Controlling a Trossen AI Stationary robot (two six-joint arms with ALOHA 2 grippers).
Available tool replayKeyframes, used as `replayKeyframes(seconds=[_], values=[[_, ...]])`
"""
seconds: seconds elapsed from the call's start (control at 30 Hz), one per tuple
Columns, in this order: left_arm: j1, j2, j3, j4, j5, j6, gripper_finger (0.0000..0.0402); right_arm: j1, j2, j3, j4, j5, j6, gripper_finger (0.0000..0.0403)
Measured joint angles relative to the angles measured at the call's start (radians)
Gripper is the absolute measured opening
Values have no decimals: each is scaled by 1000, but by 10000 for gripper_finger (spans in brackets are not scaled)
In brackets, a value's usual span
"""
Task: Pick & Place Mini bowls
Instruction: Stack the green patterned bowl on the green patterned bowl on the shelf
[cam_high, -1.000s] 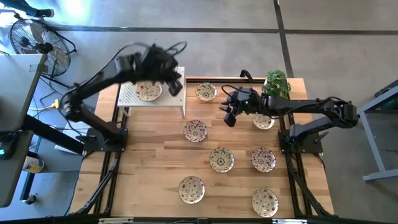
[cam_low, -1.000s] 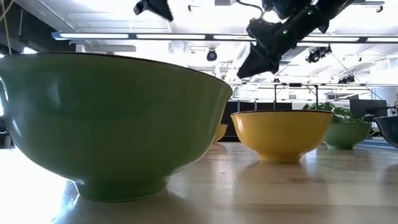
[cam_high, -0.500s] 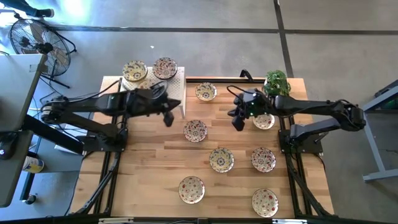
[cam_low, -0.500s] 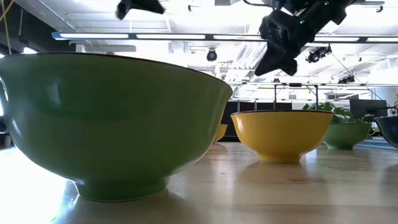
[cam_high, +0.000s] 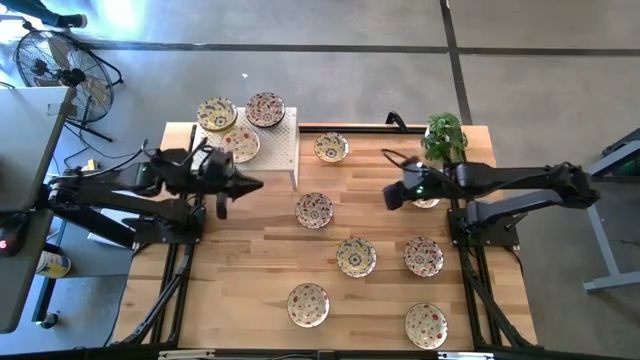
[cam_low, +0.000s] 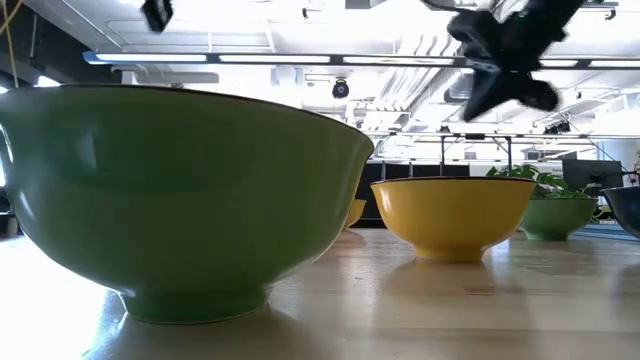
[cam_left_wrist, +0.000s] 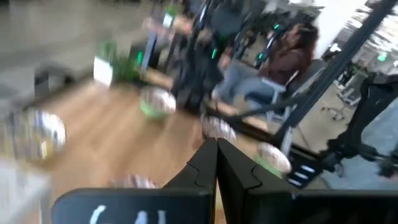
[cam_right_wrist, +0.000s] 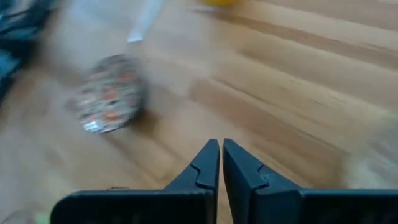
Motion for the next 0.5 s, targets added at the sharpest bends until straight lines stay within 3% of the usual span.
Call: replayKeyframes(seconds=[0.13,0.27,0.37,0.5], values=[[-2,5,-31,-37,3,-81,1,-15,-35,0,-242,80,235,28],[-44,14,-58,127,-54,9,1,-62,-21,0,-372,84,317,71],[-65,16,-72,183,-122,64,1,-163,-2,0,-429,61,237,109],[-72,15,-88,177,-148,68,1,-395,35,0,-413,-80,-123,145]])
